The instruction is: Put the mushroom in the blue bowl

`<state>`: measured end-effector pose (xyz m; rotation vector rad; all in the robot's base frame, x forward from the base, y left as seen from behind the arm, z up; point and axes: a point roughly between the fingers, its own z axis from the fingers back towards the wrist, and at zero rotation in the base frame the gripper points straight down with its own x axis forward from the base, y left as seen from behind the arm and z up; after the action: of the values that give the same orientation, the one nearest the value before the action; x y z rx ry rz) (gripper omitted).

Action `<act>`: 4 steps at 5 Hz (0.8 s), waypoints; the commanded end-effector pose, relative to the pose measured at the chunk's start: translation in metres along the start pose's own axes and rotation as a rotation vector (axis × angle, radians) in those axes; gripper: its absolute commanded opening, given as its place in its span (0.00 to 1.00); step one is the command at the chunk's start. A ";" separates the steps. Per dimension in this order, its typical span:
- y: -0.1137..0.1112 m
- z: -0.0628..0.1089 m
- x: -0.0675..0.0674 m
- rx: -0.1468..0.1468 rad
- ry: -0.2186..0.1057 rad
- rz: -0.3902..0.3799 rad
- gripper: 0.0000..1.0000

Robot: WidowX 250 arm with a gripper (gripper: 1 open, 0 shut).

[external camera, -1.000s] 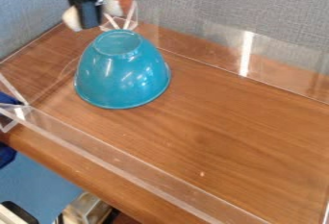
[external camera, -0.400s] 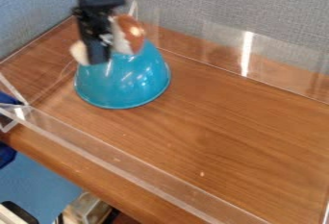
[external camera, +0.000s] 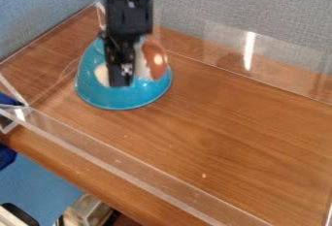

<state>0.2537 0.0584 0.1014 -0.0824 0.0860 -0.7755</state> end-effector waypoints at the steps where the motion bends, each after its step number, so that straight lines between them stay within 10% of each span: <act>1: 0.026 0.001 -0.006 0.023 -0.020 0.083 0.00; 4: 0.065 -0.018 -0.027 0.005 -0.026 0.288 0.00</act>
<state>0.2719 0.1141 0.0654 -0.1090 0.1116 -0.5081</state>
